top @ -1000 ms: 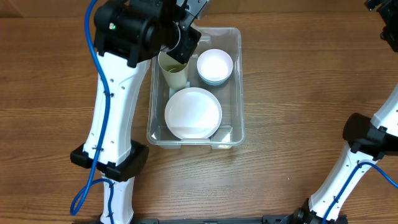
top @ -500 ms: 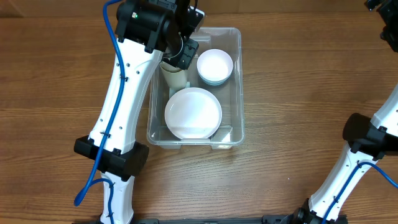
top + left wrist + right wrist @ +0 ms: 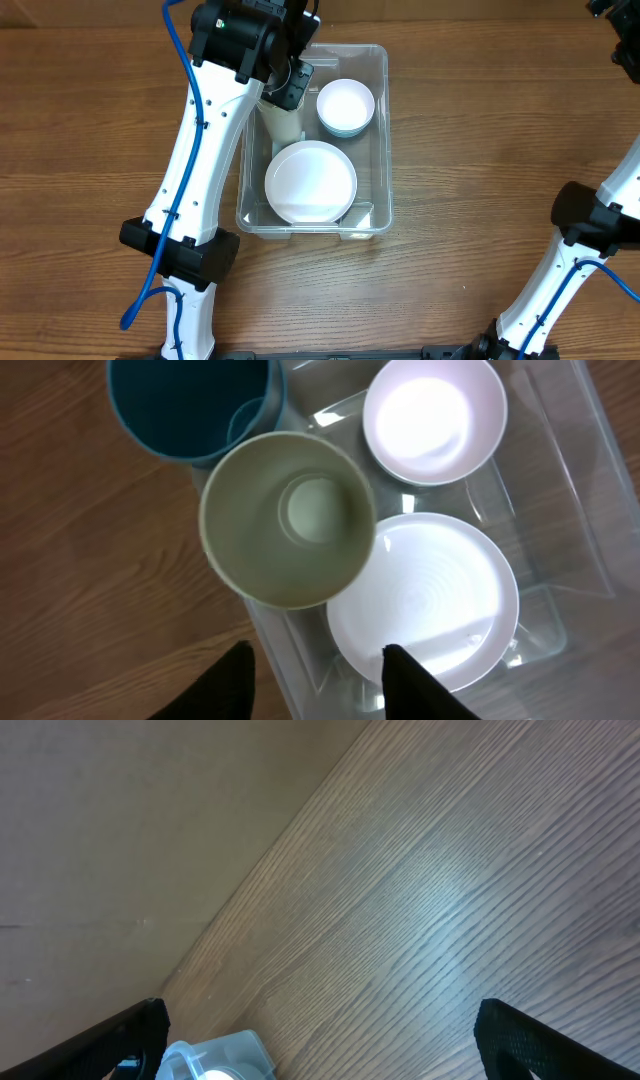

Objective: Pack container

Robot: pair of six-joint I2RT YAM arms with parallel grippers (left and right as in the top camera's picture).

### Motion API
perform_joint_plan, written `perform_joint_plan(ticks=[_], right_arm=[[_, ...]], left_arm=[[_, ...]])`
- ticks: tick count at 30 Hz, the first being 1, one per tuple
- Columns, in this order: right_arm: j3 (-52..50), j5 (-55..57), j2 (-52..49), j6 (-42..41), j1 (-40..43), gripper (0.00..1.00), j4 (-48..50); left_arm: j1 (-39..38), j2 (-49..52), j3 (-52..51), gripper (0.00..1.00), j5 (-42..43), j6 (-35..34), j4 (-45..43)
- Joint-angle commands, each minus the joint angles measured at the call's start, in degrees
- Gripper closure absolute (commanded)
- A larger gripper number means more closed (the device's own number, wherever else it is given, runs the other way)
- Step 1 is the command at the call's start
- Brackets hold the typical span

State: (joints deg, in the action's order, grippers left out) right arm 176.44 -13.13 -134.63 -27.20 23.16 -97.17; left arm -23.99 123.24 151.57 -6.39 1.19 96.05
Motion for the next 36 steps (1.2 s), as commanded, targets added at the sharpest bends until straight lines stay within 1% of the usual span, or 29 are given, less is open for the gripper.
perform_joint_plan(ticks=[1, 2, 3, 4, 5, 7, 9, 11, 12, 14, 19, 21, 23, 24, 26, 27, 28, 30, 32, 33, 34, 35, 36], right_arm=[[0.2, 0.2, 0.9, -0.3, 0.0, 0.0, 0.2], [0.2, 0.2, 0.9, -0.3, 0.0, 0.0, 0.2], [0.2, 0.2, 0.9, -0.3, 0.0, 0.0, 0.2], [0.2, 0.2, 0.9, -0.3, 0.0, 0.0, 0.2], [0.2, 0.2, 0.9, -0.3, 0.0, 0.0, 0.2], [0.2, 0.2, 0.9, -0.3, 0.0, 0.0, 0.2], [0.2, 0.2, 0.9, -0.3, 0.0, 0.0, 0.2], [0.2, 0.2, 0.9, -0.3, 0.0, 0.0, 0.2], [0.2, 0.2, 0.9, -0.3, 0.0, 0.0, 0.2], [0.2, 0.2, 0.9, -0.3, 0.0, 0.0, 0.2], [0.2, 0.2, 0.9, -0.3, 0.0, 0.0, 0.2], [0.2, 0.2, 0.9, -0.3, 0.0, 0.0, 0.2], [0.2, 0.2, 0.9, -0.3, 0.0, 0.0, 0.2], [0.2, 0.2, 0.9, -0.3, 0.0, 0.0, 0.2], [0.2, 0.2, 0.9, -0.3, 0.0, 0.0, 0.2], [0.2, 0.2, 0.9, -0.3, 0.0, 0.0, 0.2], [0.2, 0.2, 0.9, -0.3, 0.0, 0.0, 0.2], [0.2, 0.2, 0.9, -0.3, 0.0, 0.0, 0.2], [0.2, 0.2, 0.9, -0.3, 0.0, 0.0, 0.2], [0.2, 0.2, 0.9, -0.3, 0.0, 0.0, 0.2], [0.2, 0.2, 0.9, -0.3, 0.0, 0.0, 0.2], [0.2, 0.2, 0.9, -0.3, 0.0, 0.0, 0.2], [0.2, 0.2, 0.9, -0.3, 0.0, 0.0, 0.2]], left_arm=[[0.0, -1.4, 0.7, 0.6, -2.9, -3.5, 0.6], [0.0, -3.4, 1.2, 0.56, -3.3, -4.0, 0.7], [0.0, -4.9, 1.2, 0.49, -3.3, -4.0, 0.7], [0.0, -7.1, 1.2, 0.3, -3.9, -4.0, 0.7], [0.0, -9.6, 1.2, 0.0, -4.1, -4.1, 0.7], [0.0, -14.3, 1.2, 0.0, -4.1, -5.5, 0.7], [0.0, -19.1, 1.2, 0.0, -3.3, -5.5, 0.7], [0.0, -21.7, 1.2, 0.0, 0.8, -5.6, 0.7], [0.0, -22.5, 1.2, 0.0, 4.3, -6.2, 0.7], [0.0, -23.0, 1.2, 0.0, 8.5, -6.5, 0.7], [0.0, -22.9, 1.2, 0.0, 7.5, -4.8, 0.7], [0.0, -23.0, -0.4, 0.0, 6.9, -4.3, 0.7], [0.0, -24.2, -2.2, 0.0, 2.2, -3.3, 0.6], [0.0, -26.2, -4.3, 0.0, 0.2, -2.4, -0.9], [0.5, -32.8, -12.3, 0.0, -0.3, 0.7, -8.3], [1.6, -37.0, -18.0, 0.0, 0.1, 1.6, -13.4], [4.0, -42.3, -25.9, 0.0, 0.5, 1.6, -19.4], [7.5, -47.9, -34.7, 0.0, 1.2, 1.6, -24.9], [12.7, -55.5, -48.2, 0.0, 3.3, 1.6, -34.1], [15.0, -59.8, -56.7, 0.0, 4.2, 1.6, -40.2], [16.3, -63.6, -64.1, 0.0, 4.9, 1.6, -45.5], [16.9, -66.2, -68.7, 0.0, 5.0, 1.6, -48.9], [17.3, -70.4, -76.8, 0.0, 5.0, 1.6, -54.7]])
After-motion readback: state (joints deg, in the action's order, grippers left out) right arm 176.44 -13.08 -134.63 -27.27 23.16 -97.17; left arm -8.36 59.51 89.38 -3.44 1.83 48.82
